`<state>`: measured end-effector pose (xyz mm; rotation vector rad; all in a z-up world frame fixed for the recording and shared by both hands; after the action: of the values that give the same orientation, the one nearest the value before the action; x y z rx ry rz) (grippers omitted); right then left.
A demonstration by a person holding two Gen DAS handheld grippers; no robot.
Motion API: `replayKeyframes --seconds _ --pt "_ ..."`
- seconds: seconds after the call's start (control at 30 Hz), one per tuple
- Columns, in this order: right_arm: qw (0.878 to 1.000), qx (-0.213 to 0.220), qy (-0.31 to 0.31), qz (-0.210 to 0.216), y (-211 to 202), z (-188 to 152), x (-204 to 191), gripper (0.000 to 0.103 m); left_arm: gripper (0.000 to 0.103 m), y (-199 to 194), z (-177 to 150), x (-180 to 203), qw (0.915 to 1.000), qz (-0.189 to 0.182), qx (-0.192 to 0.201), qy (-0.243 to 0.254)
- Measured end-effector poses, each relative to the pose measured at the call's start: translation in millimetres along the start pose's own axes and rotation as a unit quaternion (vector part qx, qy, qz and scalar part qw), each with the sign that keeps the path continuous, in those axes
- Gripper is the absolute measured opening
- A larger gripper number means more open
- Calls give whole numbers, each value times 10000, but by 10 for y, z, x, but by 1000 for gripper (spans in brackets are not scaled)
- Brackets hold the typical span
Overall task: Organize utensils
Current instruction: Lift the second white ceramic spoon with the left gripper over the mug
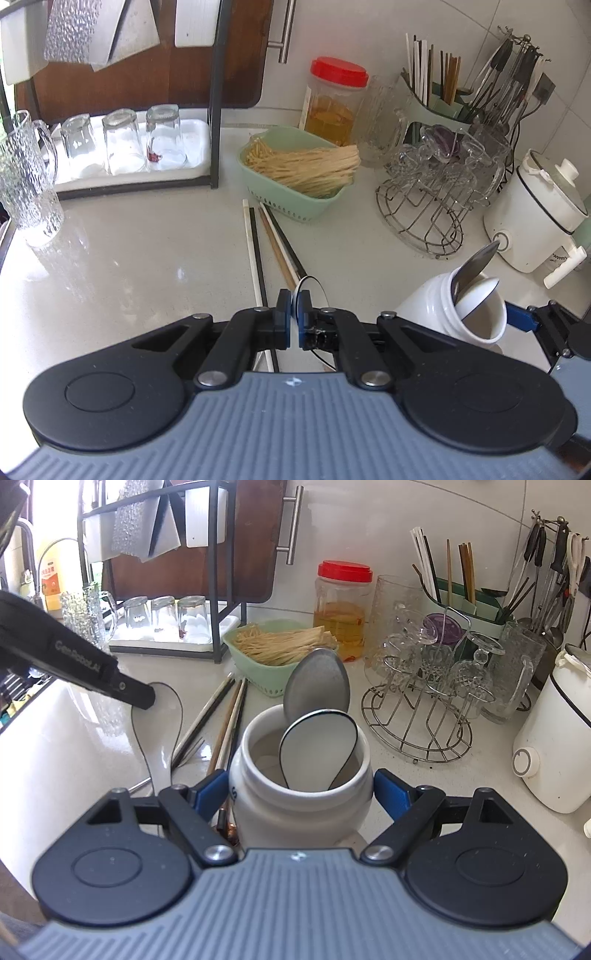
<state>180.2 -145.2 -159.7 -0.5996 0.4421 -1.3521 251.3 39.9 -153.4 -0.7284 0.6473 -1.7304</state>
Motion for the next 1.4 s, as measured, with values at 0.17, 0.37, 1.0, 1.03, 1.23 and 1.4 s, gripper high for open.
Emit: replayKeyframes --seconds 0.17,0.37,1.0,1.03,1.23,1.4 --pt "10000 21 31 -34 3 -11 -12 88 4 -100 136 -18 9998 -23 207 -36" --pt "10000 48 24 -46 -6 -23 -14 88 4 -293 365 11 9983 -106 567 49" --pt "9999 113 -34 37 -1 -17 -27 88 4 -415 785 605 9895 -279 1209 741" --pt "9999 117 -37 43 0 -17 -27 88 4 -406 777 627 9892 -292 1215 764" --pt "9998 146 -72 86 8 -18 -23 88 4 -399 706 793 9838 -224 1355 1150" --pt "9997 174 -105 127 14 -19 -16 88 4 -437 619 921 9764 -149 1522 1526"
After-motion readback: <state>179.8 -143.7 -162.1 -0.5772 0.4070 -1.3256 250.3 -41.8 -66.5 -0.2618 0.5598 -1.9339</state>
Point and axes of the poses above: each gripper's, at about its wrist camera, not at the fingertips, and y roughly the way its jaws point, x to its right, z to its top, the point moved 3 cm from there along y, roughly the way its jaws point, and after that the axes turned 4 degrees about y, right-handed, at the moved point
